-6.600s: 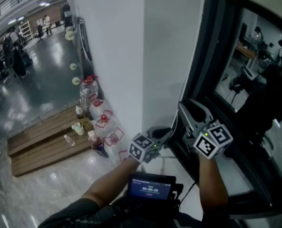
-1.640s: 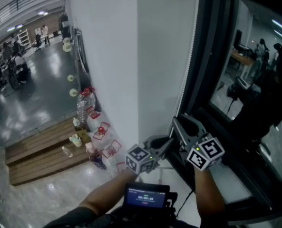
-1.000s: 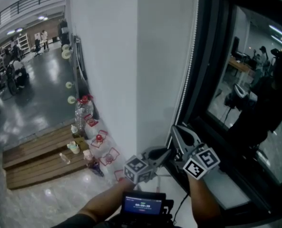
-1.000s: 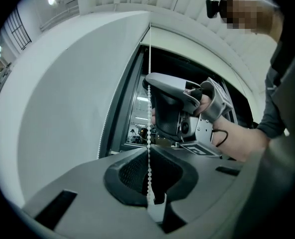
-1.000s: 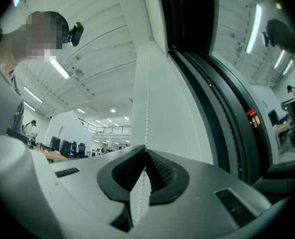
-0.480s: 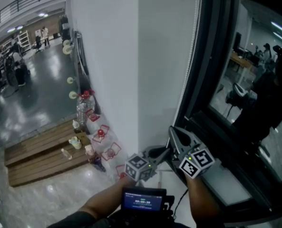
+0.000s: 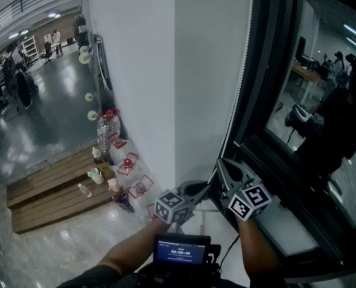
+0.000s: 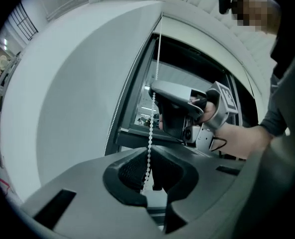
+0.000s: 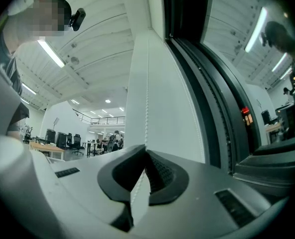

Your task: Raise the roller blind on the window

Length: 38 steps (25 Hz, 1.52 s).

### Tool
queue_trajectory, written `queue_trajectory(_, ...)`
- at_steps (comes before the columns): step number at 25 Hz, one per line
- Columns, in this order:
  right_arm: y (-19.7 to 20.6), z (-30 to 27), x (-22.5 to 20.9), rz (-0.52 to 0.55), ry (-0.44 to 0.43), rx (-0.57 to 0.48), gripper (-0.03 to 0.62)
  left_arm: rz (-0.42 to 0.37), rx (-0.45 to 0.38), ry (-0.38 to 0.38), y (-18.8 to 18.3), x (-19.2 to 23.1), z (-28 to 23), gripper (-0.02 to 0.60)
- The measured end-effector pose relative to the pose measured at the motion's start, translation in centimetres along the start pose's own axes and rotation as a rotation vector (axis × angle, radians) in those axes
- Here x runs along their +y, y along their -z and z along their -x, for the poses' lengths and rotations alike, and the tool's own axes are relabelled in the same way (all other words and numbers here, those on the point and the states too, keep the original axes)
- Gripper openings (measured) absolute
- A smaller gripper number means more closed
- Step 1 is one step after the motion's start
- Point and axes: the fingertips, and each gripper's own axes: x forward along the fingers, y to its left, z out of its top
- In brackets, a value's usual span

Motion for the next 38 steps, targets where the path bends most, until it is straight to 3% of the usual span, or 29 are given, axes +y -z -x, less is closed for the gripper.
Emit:
queue_trajectory(5,-0.1,0.3,-0.8,-0.018,0.02,-0.019,0.003,-0.012,-0.06,-0.071,-3.5,2.0,1.9,0.055)
queue_trajectory(8,0.1,0.0,-1.0,-0.022,0.021,-0.015,0.003,-0.019,-0.126,-0.1,-7.9,2.1,2.6,0.055)
queue_trajectory(12,0.0,0.0,-0.4,-0.021,0.008,-0.017,0.003,-0.034,-0.232,-0.033,-14.5,-0.1,2.0,0.055)
queue_trajectory(15,0.0,0.0,-0.2,-0.02,0.003,-0.021,0.003,-0.076,-0.246,-0.004,-17.1,-1.3,0.7,0.055)
queue_trajectory(26,-0.1,0.1,0.5,-0.006,-0.02,-0.013,0.003,-0.127,-0.218,0.033,-18.0,-2.4,-2.2,0.053)
queue_trajectory(27,0.0,0.1,0.7,-0.007,-0.023,-0.011,0.003,-0.134,-0.214,0.034,-17.9,-2.5,-2.3,0.013)
queue_trajectory(29,0.0,0.0,0.9,-0.014,-0.027,-0.011,0.003,-0.154,-0.208,0.032,-17.8,-2.6,-2.2,0.008)
queue_trajectory(38,0.9,-0.1,1.2,-0.02,-0.046,-0.002,0.003,-0.175,-0.241,0.02,-16.9,-2.5,-1.6,0.005)
